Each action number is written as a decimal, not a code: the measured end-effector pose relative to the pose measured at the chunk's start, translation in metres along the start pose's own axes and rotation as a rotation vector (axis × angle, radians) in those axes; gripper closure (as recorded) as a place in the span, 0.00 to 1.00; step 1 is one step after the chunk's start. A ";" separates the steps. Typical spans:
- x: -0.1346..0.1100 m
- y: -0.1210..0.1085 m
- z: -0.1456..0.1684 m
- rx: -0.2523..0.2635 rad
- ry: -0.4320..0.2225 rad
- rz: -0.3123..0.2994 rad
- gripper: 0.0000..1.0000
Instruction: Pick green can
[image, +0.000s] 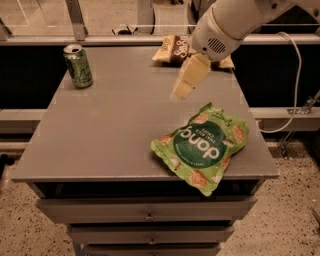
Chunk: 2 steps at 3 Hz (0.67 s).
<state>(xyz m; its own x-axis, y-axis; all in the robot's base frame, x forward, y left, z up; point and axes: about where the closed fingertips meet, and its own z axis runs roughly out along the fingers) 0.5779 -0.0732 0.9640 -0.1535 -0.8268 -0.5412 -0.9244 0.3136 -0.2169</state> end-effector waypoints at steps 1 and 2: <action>0.000 0.000 0.000 0.000 0.000 0.000 0.00; -0.007 -0.011 0.015 0.017 -0.059 0.013 0.00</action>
Offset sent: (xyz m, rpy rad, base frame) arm 0.0649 0.0312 -0.0212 0.2233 -0.1018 -0.0319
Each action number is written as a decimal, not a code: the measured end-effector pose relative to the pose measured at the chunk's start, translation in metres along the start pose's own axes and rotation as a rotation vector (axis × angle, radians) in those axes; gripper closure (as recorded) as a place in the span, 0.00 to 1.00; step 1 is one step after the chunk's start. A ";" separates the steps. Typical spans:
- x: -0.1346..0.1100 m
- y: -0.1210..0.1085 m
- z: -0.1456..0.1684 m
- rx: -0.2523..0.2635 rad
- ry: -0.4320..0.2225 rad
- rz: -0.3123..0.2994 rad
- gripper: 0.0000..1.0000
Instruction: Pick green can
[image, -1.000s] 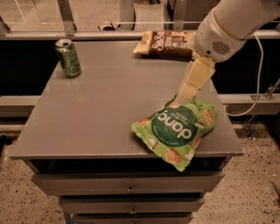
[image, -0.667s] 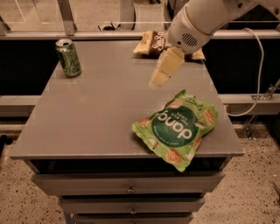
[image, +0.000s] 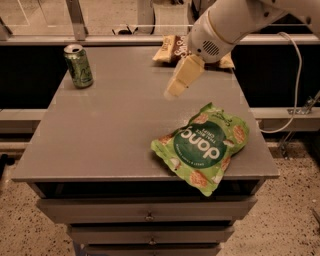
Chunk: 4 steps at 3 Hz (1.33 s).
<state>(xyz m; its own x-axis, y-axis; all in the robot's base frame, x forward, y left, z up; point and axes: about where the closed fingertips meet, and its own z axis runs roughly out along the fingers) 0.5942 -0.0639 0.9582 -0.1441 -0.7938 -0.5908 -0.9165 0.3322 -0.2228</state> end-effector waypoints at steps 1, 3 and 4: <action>-0.026 -0.031 0.046 0.033 -0.133 0.032 0.00; -0.104 -0.085 0.130 0.065 -0.385 0.051 0.00; -0.145 -0.085 0.159 0.015 -0.478 0.049 0.00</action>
Offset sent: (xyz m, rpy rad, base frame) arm 0.1599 0.1144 -0.0219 0.3878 -0.1924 -0.0203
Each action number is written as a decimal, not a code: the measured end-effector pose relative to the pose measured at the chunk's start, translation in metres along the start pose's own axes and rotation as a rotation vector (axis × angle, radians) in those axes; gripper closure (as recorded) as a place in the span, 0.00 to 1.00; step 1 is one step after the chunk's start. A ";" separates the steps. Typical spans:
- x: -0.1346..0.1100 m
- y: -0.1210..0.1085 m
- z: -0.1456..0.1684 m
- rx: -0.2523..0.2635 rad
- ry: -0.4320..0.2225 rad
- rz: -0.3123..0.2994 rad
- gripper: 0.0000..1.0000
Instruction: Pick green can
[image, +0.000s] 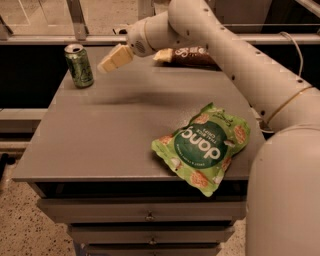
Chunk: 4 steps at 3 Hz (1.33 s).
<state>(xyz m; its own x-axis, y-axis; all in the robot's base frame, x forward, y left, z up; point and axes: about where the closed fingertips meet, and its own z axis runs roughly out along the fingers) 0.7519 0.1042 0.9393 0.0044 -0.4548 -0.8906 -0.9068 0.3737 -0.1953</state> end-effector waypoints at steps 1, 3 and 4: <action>-0.017 0.012 0.042 -0.070 -0.068 0.022 0.00; -0.021 0.040 0.102 -0.178 -0.105 0.073 0.00; -0.020 0.049 0.118 -0.203 -0.116 0.089 0.18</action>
Offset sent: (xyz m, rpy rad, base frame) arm 0.0108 0.1251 -0.0287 0.1566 0.1077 0.1799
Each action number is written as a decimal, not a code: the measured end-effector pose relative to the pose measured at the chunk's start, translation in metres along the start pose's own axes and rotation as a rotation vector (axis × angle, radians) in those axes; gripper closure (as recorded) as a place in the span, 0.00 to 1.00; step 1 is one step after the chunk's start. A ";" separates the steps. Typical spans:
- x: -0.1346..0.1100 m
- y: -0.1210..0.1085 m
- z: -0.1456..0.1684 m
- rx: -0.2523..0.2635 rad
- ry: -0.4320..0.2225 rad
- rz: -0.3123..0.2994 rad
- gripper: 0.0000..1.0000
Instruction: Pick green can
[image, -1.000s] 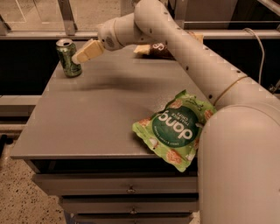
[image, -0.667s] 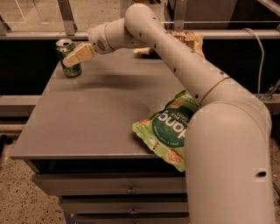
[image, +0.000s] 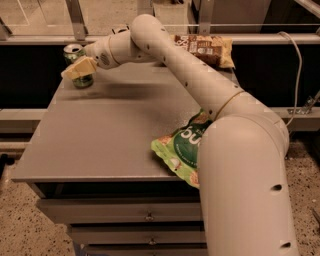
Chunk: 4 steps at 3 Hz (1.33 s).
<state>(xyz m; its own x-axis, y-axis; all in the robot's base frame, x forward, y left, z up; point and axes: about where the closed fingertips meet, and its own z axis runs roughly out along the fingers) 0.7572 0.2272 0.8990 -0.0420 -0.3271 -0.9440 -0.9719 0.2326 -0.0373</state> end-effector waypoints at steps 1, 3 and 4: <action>0.002 0.000 0.003 0.000 -0.009 0.009 0.41; -0.029 -0.004 -0.042 0.030 -0.124 -0.006 0.96; -0.064 -0.003 -0.079 0.049 -0.233 -0.043 1.00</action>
Offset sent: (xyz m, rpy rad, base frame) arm 0.0033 -0.0300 0.0056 0.0635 0.0042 -0.0514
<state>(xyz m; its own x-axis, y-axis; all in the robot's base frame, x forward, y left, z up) 0.7440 0.1748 0.9854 0.0587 -0.1191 -0.9911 -0.9591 0.2687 -0.0891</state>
